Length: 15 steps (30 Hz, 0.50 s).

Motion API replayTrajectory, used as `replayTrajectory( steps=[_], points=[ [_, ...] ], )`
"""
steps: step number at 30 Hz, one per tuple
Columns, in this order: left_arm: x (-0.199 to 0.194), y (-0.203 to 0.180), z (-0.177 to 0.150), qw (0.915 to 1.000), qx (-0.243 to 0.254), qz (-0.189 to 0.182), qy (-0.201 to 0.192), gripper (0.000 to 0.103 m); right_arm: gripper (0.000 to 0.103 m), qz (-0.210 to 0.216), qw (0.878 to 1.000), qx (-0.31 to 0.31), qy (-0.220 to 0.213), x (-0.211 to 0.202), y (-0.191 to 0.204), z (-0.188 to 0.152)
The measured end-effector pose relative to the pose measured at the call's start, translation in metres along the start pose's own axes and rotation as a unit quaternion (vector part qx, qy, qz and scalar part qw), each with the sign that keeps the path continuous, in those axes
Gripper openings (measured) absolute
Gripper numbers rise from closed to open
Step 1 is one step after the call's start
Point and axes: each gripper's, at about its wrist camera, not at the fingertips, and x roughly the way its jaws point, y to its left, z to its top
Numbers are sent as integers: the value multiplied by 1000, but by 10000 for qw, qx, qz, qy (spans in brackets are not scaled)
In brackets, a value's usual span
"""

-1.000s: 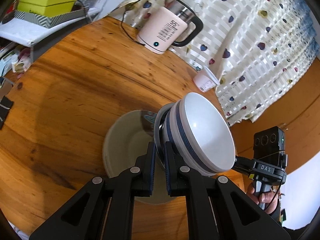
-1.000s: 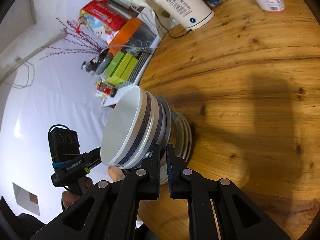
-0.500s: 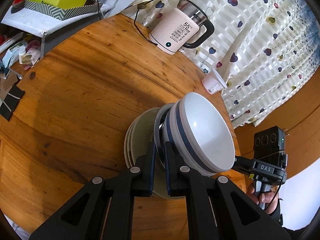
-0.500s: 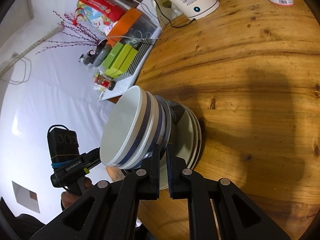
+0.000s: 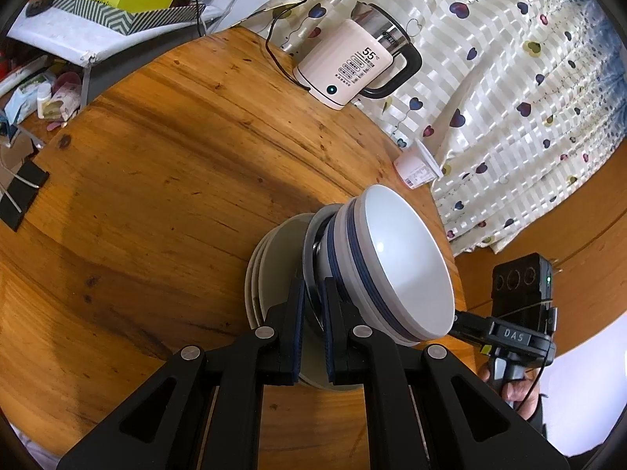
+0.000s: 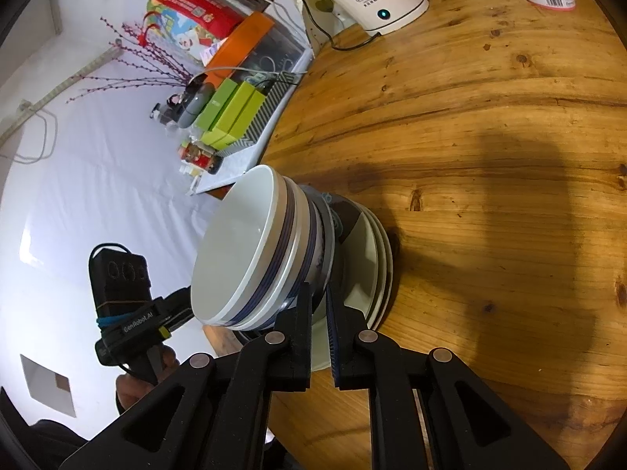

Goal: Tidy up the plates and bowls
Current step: 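Lower the steel bowl onto the green plate stack with both grippers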

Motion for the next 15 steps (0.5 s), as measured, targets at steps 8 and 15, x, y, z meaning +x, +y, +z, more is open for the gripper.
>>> replayTrajectory(
  steps=[8,15],
  points=[
    [-9,-7,-3,9993,193,276,-163,10,36,-352,9989,-234,-199,-18,6,-7],
    [-21,-19,-16,9964,548,545,-351,14,59,-717,9943,-581,-533,-40,22,-21]
  ],
)
